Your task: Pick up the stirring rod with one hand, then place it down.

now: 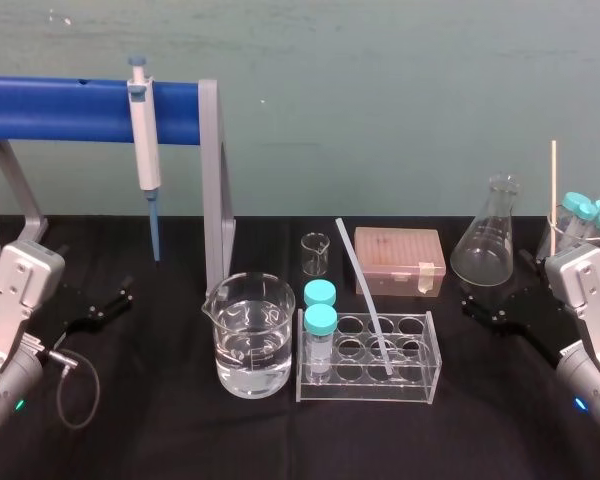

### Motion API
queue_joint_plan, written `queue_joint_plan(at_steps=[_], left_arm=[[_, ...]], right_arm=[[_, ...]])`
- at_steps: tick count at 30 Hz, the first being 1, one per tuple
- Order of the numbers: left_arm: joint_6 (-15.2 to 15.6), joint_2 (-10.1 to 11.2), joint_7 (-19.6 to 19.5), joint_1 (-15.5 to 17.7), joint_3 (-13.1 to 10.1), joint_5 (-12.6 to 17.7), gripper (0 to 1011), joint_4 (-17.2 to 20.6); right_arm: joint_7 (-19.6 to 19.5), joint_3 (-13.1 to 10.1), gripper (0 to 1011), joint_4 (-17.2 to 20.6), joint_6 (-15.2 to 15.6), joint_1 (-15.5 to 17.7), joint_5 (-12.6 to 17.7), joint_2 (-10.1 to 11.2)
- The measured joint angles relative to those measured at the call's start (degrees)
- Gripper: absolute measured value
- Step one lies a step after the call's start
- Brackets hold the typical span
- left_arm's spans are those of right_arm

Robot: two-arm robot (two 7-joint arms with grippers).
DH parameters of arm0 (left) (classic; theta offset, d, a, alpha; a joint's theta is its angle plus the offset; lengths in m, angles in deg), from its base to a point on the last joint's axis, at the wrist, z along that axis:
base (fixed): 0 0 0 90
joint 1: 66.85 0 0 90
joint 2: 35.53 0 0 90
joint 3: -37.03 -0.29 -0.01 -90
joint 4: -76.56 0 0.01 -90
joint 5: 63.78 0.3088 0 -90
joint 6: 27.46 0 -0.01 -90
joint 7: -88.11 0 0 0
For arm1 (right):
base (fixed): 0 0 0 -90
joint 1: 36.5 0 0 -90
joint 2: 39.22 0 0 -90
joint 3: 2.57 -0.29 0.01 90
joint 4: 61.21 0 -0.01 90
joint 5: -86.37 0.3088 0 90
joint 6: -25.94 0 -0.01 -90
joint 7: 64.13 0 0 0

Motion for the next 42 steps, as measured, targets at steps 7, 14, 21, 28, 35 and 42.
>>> queue_joint_plan(at_steps=[7, 14, 21, 28, 35, 42], left_arm=[[0.0, 0.0, 0.0, 0.0, 0.0, 0.0, 1000, 0.0], [0.0, 0.0, 0.0, 0.0, 0.0, 0.0, 1000, 0.0], [0.0, 0.0, 0.0, 0.0, 0.0, 0.0, 1000, 0.0], [0.0, 0.0, 0.0, 0.0, 0.0, 0.0, 1000, 0.0], [0.0, 0.0, 0.0, 0.0, 0.0, 0.0, 1000, 0.0], [0.0, 0.0, 0.0, 0.0, 0.0, 0.0, 1000, 0.0]], right_arm=[[0.0, 0.0, 1000, 0.0, 0.0, 0.0, 0.0, 0.0], [0.0, 0.0, 1000, 0.0, 0.0, 0.0, 0.0, 0.0], [0.0, 0.0, 1000, 0.0, 0.0, 0.0, 0.0, 0.0], [0.3, -0.4, 1000, 0.0, 0.1, 0.0, 0.0, -0.2], [6.2, -2.9, 1000, 0.7, 2.8, -1.2, 6.3, -2.2], [14.9, -3.8, 1000, 2.3, 8.3, -3.9, 13.5, -4.5]])
